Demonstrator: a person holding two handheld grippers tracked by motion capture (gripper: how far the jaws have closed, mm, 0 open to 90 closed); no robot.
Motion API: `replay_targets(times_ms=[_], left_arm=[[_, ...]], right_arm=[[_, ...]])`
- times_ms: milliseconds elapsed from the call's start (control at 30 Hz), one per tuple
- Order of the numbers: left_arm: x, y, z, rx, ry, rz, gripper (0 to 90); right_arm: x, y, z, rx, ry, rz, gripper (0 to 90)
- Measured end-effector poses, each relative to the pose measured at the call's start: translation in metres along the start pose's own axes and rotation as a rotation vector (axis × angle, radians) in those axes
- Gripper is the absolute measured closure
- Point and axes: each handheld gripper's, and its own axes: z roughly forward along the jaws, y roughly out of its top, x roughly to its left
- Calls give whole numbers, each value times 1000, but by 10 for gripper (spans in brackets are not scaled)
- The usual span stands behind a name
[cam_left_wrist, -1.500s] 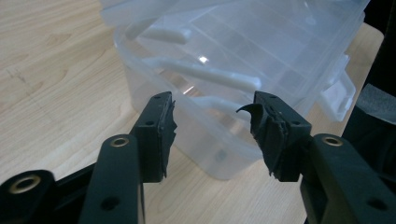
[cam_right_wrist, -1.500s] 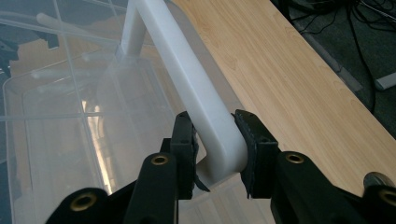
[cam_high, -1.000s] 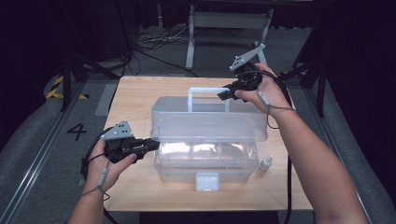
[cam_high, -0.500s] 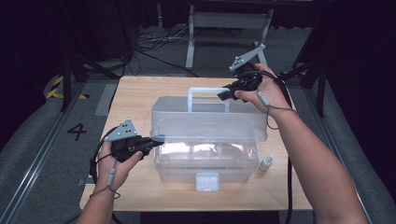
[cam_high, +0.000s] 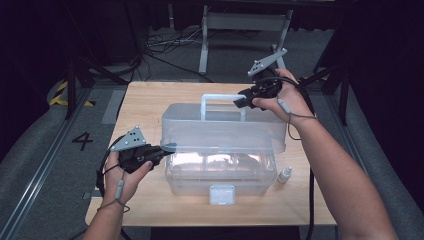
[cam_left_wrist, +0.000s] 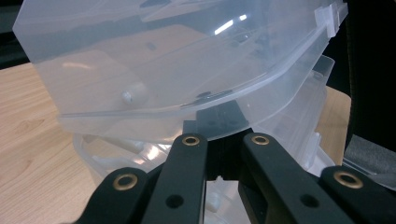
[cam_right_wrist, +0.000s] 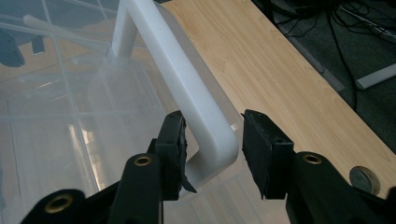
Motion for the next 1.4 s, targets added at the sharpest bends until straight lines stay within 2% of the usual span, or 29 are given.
replay_targets(times_ms=[300, 467, 667, 700, 933, 1200, 1400], left_arm=[[1, 3, 0, 5, -2, 1, 900], [1, 5, 0, 20, -3, 1, 900], [2, 5, 0, 16, -3, -3, 900], [2, 6, 0, 15, -4, 0, 900], [2, 8, 0, 37, 1, 4, 900], [2, 10, 0, 41, 0, 8, 900], [3, 10, 0, 48, -5, 11, 900]], right_arm=[[5, -6, -26, -58, -26, 13, 609], [7, -13, -42, -88, -40, 28, 660], [9, -23, -56, -101, -56, 33, 686], [10, -28, -62, -113, -65, 39, 688], [11, -42, -80, -130, -93, 59, 702], [13, -56, -94, -139, -112, 82, 730], [17, -74, -106, -148, -135, 99, 749]])
